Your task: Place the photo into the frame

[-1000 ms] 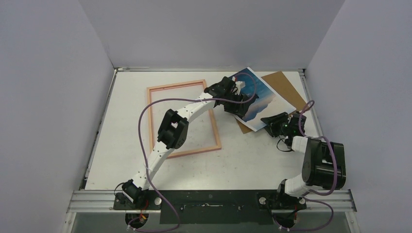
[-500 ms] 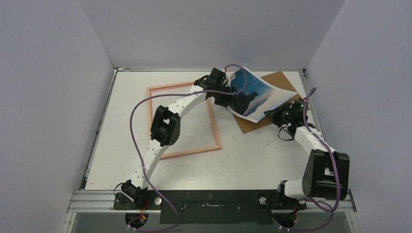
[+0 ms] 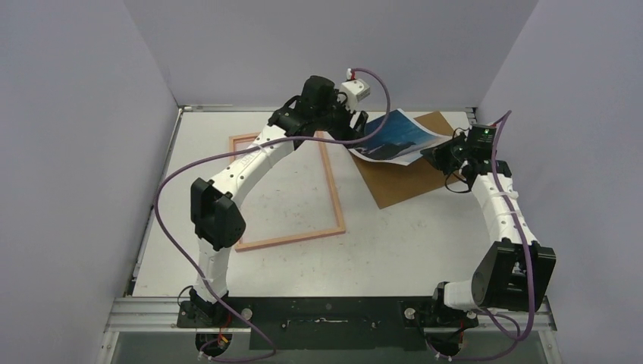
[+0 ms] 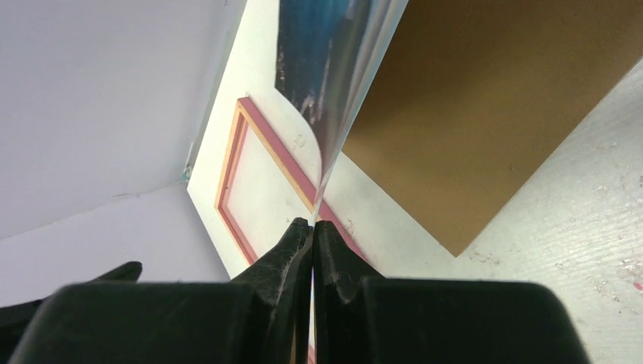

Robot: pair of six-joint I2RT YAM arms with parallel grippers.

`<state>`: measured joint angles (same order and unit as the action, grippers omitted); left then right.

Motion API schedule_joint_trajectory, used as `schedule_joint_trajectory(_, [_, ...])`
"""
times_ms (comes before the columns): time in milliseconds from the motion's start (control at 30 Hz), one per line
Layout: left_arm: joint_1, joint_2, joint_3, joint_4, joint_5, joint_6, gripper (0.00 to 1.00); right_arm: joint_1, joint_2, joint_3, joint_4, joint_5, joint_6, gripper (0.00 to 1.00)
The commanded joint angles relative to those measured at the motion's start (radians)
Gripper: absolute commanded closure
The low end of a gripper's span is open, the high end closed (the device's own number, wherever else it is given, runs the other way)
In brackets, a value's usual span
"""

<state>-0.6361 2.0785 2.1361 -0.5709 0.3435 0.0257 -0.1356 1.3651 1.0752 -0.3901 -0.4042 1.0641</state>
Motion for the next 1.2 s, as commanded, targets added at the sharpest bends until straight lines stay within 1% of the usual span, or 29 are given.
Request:
schedule_joint_trajectory(0, [-0.01, -0.088, -0.086, 0.112, -0.052, 0.086, 0.29, 0.007, -0.048, 0.103, -0.109, 0.016, 0.022, 1.0])
schedule_joint_trajectory(200, [-0.008, -0.134, -0.055, 0.067, -0.109, -0.049, 0.27, 0.016, -0.069, 0.157, -0.02, -0.076, 0.025, 1.0])
schedule_joint_trajectory(333, [-0.008, -0.201, -0.117, 0.098, -0.116, -0.048, 0.26, 0.033, -0.081, 0.209, 0.033, -0.129, -0.019, 1.0])
schedule_joint_trajectory(467, [-0.006, -0.29, -0.242, 0.197, -0.067, 0.004, 0.23, 0.049, -0.075, 0.27, 0.021, -0.158, -0.066, 1.0])
schedule_joint_trajectory(533, [-0.008, -0.327, -0.302, 0.249, -0.011, 0.027, 0.22, 0.054, -0.063, 0.298, 0.018, -0.19, -0.086, 1.0])
schedule_joint_trajectory(600, [-0.013, -0.362, -0.378, 0.317, 0.032, 0.034, 0.22, 0.055, -0.048, 0.331, -0.021, -0.208, -0.105, 1.0])
schedule_joint_trajectory(700, [-0.022, -0.413, -0.498, 0.443, 0.029, 0.037, 0.21, 0.059, -0.034, 0.378, -0.088, -0.221, -0.113, 1.0])
schedule_joint_trajectory(800, [-0.033, -0.433, -0.57, 0.546, 0.055, 0.062, 0.2, 0.061, -0.037, 0.413, -0.131, -0.215, -0.078, 1.0])
schedule_joint_trajectory(833, [-0.034, -0.432, -0.582, 0.572, 0.092, 0.076, 0.2, 0.062, -0.041, 0.416, -0.134, -0.218, -0.062, 1.0])
schedule_joint_trajectory(900, [-0.037, -0.42, -0.586, 0.604, 0.119, 0.088, 0.2, 0.063, -0.058, 0.406, -0.106, -0.219, -0.026, 1.0])
schedule_joint_trajectory(1000, [-0.046, -0.391, -0.586, 0.637, 0.119, 0.073, 0.21, 0.065, -0.08, 0.394, -0.086, -0.223, 0.009, 1.0])
schedule_joint_trajectory(1167, [-0.069, -0.328, -0.594, 0.742, 0.062, 0.053, 0.23, 0.071, -0.095, 0.416, -0.129, -0.237, 0.017, 1.0])
